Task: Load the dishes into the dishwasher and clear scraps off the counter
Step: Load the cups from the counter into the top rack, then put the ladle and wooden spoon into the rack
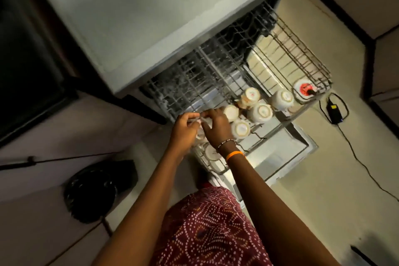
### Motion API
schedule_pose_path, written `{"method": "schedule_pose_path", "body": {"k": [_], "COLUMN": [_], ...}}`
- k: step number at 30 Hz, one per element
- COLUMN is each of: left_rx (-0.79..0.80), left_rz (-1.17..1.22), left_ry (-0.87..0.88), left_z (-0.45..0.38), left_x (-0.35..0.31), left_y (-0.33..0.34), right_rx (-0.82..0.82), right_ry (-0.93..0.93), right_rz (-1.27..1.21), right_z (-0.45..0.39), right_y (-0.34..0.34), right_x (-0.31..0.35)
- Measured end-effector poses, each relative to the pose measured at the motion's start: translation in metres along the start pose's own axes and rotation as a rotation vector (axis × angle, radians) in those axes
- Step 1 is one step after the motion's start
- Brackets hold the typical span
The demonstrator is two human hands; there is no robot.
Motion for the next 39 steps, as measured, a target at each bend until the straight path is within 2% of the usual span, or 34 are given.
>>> {"method": "schedule_pose_path", "body": {"k": [6,11,13,18,23,31,39], "left_rx": [-0.311,-0.584,-0.654,-0.706,-0.718,-0.795,-0.938], "left_rz": [0.170,0.308,0.343,0.408,0.515,0.588,0.756], "left_ry": [0.029,-0.012,0.029,0.116,0.150,0.146,0.028], "left_z": [0.068,0.134,0.161,0.205,0.212,0.170,0.118], "left_x": [0.042,0.074,0.085,0.101,0.108,0.106,0.099], "left_y": [-0.116,-0.210,-0.245,-0.313,-0.364,-0.453,-0.567], "right_rx": [0.156,0.280,0.335,0.403,0.444,0.539,0.727], "right_ry": [-0.178,-0.336,-0.424,-0.534,-0.585,-0.623,-0.557], "right_rz": [-0.208,-0.270,-0.272,-0.275,-0.320,-0.368,-0.285], "right_z": [0.023,0.047,0.058,0.075,0.074,0.022,-0.045], "right_y": [0.060,0.112,0.129,0.162,0.189,0.261,0.368], "right_x": [0.113,0.220,0.265,0.341,0.391,0.457,0.518]}}
Point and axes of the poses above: each hand's wrist, its own z-axis away from the middle knuckle, its own y-axis out of the palm, x = y × z, the point moved 1 cm from there along -z, towards the middle knuckle, and after that the axes turned 9 degrees about -y, right-handed, at the moved point
